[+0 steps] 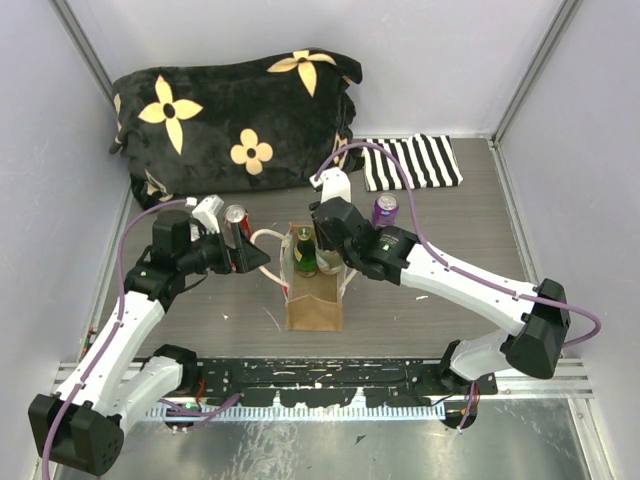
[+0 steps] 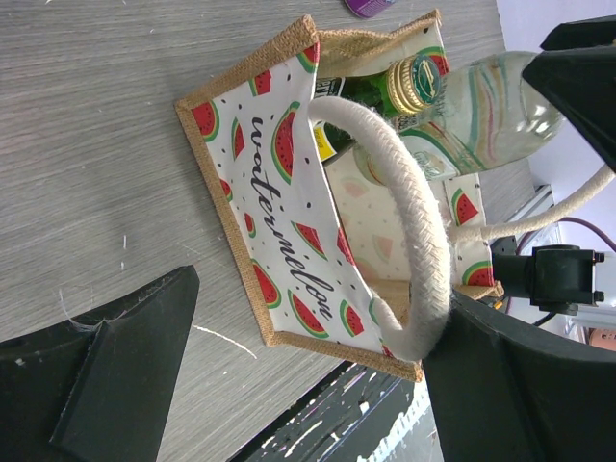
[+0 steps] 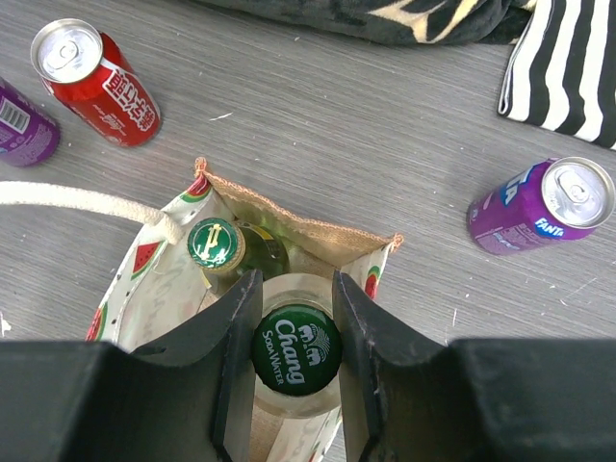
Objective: Place the beverage into the canvas bag
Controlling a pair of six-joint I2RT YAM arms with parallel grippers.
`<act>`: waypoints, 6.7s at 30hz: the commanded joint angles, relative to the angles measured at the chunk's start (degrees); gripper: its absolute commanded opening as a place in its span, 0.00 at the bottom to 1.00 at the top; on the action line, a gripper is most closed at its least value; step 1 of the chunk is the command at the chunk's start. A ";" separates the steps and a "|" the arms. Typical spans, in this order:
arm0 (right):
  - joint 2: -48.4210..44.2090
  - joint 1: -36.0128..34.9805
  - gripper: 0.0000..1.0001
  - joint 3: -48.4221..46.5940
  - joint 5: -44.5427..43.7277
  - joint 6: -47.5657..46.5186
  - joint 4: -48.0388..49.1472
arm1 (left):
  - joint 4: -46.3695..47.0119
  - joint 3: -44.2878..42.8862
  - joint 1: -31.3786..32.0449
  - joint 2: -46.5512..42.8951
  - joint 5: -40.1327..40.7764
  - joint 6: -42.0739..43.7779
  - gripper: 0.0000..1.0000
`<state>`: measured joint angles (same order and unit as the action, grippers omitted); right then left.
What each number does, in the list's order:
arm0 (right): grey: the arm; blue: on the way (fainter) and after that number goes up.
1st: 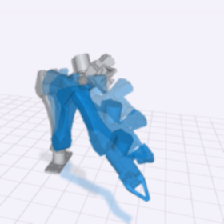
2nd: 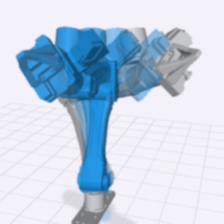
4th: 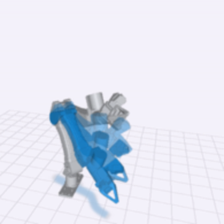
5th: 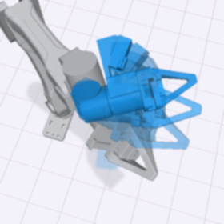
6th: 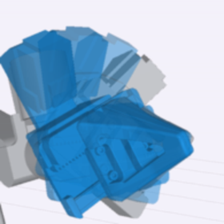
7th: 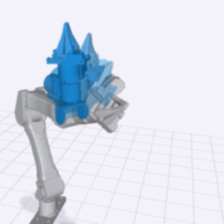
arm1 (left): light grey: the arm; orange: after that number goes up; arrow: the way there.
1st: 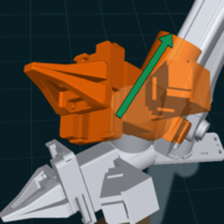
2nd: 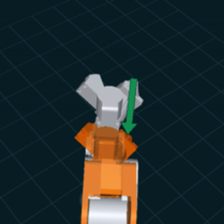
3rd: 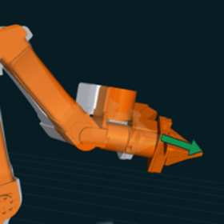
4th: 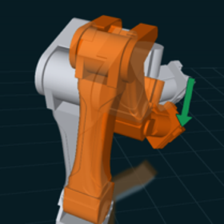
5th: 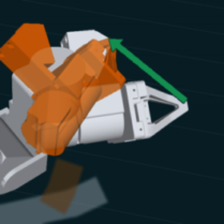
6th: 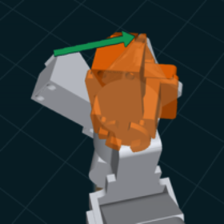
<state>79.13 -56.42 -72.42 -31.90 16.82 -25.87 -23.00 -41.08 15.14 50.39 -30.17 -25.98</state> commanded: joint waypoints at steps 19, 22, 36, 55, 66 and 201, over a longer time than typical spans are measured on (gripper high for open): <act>0.85 0.31 0.01 11.51 0.66 -2.71 28.18 | 0.15 -0.28 -0.11 -1.40 -1.00 0.48 0.98; 1.55 0.57 0.01 12.74 1.56 -2.93 29.49 | 0.15 -0.32 -0.16 -1.35 -0.94 0.44 0.98; 2.13 1.93 0.01 16.96 2.52 -1.13 28.71 | 0.24 -0.18 -0.19 -1.29 -0.94 0.55 0.98; 3.39 2.02 0.58 13.75 4.33 -2.80 23.04 | 0.92 -0.10 -0.16 -1.09 -1.27 0.49 0.98; 3.06 2.04 0.63 10.58 4.36 -3.88 23.74 | -0.70 -3.99 -0.15 -2.57 0.87 0.71 0.98; -6.25 14.01 0.81 9.96 2.75 2.30 13.26 | -6.74 -29.52 22.01 27.89 8.57 24.44 0.00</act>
<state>74.61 -42.61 -61.32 -27.57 18.68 -13.52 -36.45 -71.68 36.51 78.43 -21.39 -1.37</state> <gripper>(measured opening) 0.806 0.695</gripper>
